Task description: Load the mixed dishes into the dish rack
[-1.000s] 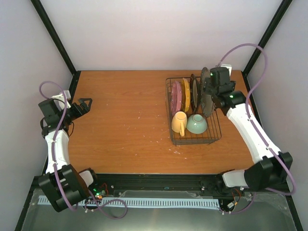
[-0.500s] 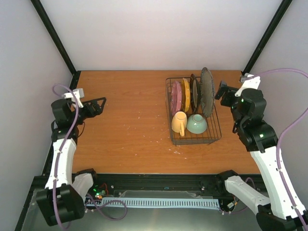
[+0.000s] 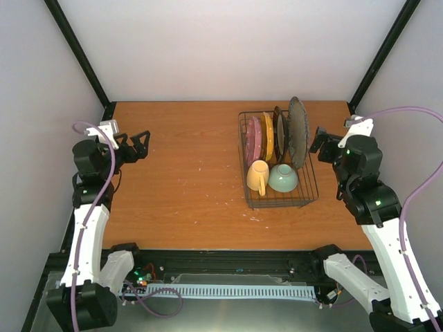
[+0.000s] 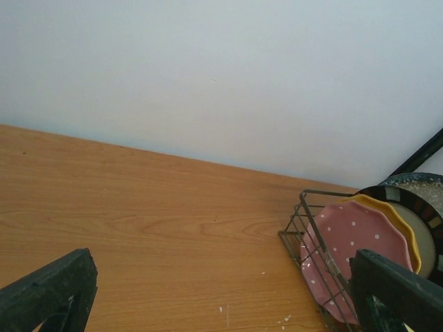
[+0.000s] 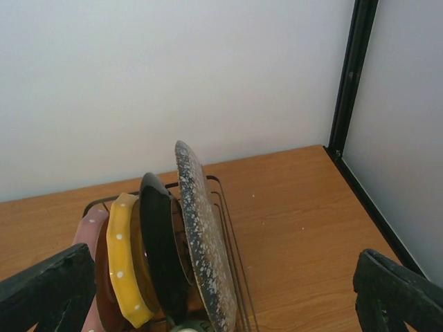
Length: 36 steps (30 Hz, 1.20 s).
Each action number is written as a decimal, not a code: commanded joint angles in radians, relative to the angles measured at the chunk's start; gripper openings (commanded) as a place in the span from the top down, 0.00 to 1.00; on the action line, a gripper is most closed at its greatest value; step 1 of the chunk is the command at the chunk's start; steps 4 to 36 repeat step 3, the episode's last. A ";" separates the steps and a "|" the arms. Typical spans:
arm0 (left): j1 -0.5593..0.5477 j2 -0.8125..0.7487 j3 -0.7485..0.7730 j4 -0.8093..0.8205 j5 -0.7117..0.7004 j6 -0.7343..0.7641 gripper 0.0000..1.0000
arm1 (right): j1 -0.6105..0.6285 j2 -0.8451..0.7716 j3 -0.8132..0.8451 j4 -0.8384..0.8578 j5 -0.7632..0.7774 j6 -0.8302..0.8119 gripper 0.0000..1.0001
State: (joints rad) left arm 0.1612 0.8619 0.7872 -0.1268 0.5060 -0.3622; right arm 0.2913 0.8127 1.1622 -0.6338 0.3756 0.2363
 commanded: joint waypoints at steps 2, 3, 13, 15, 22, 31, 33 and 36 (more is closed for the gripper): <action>-0.005 0.015 0.037 0.002 -0.029 0.031 0.00 | -0.005 0.001 0.002 -0.012 0.022 0.021 0.00; -0.005 0.020 0.040 -0.001 -0.037 0.032 0.00 | -0.005 0.003 0.001 -0.013 0.023 0.025 0.00; -0.005 0.020 0.040 -0.001 -0.037 0.032 0.00 | -0.005 0.003 0.001 -0.013 0.023 0.025 0.00; -0.005 0.020 0.040 -0.001 -0.037 0.032 0.00 | -0.005 0.003 0.001 -0.013 0.023 0.025 0.00; -0.005 0.020 0.040 -0.001 -0.037 0.032 0.00 | -0.005 0.003 0.001 -0.013 0.023 0.025 0.00; -0.005 0.020 0.040 -0.001 -0.037 0.032 0.00 | -0.005 0.003 0.001 -0.013 0.023 0.025 0.00; -0.005 0.020 0.040 -0.001 -0.037 0.032 0.00 | -0.005 0.003 0.001 -0.013 0.023 0.025 0.00; -0.005 0.020 0.040 -0.001 -0.037 0.032 0.00 | -0.005 0.003 0.001 -0.013 0.023 0.025 0.00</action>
